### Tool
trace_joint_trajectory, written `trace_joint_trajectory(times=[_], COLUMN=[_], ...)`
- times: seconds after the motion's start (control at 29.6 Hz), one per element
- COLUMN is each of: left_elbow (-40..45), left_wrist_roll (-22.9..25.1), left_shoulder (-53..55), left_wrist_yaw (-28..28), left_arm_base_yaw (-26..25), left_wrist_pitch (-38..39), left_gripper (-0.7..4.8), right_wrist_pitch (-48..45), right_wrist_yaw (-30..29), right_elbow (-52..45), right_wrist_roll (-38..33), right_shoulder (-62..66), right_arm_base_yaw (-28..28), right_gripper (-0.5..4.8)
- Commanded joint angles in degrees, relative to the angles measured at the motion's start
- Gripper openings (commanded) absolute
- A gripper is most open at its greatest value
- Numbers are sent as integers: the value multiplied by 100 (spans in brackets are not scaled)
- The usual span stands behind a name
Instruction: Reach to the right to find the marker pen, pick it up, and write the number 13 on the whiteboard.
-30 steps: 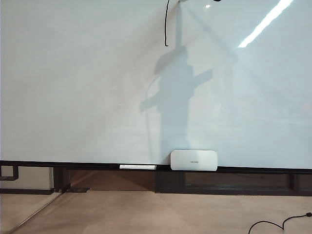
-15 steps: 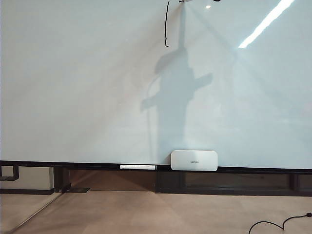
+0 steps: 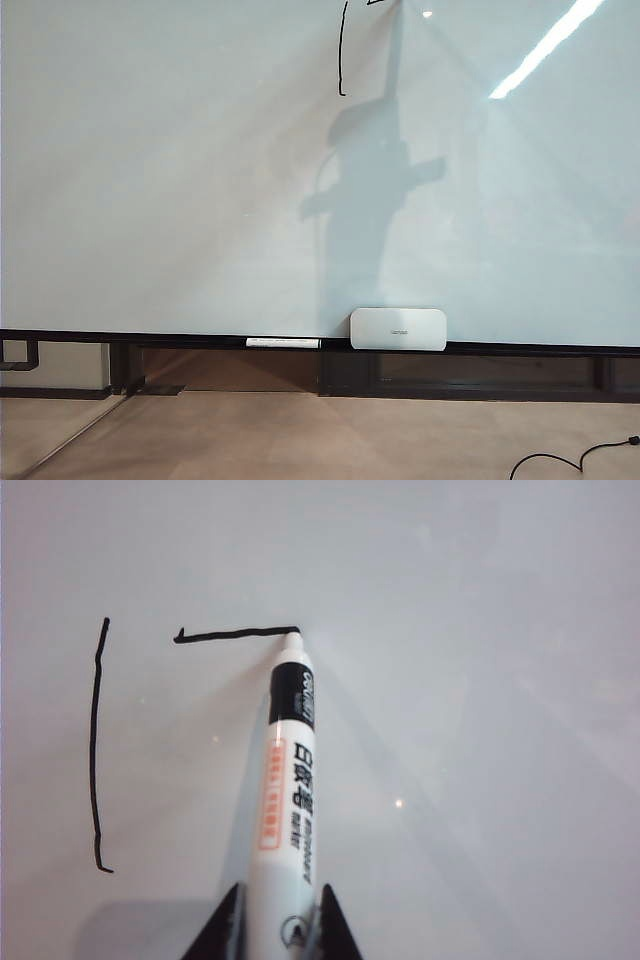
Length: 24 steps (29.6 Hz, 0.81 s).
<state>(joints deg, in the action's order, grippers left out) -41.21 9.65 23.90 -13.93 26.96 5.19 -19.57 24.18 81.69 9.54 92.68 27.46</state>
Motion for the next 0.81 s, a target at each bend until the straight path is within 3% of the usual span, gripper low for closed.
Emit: trace_joint_trajectory(times=[0.03,0.81], left_elbow=[-26,-26], left_wrist_roll=[46,48], left_shoulder=[7,0], left_wrist_yaw=[-28,-26], left_arm_base_yaw=[2,0], left_wrist_pitch=[-59,-140], left_gripper=[-6,-6], right_wrist_pitch=[258,1432], right_wrist_yaw=[179,15], right_elbow=[22,-13], right_wrist_roll=[-50,-695], right_shoulder=[-11,522], right_arm_base_yaw=[-35,-160], right_gripper=[-2,-2])
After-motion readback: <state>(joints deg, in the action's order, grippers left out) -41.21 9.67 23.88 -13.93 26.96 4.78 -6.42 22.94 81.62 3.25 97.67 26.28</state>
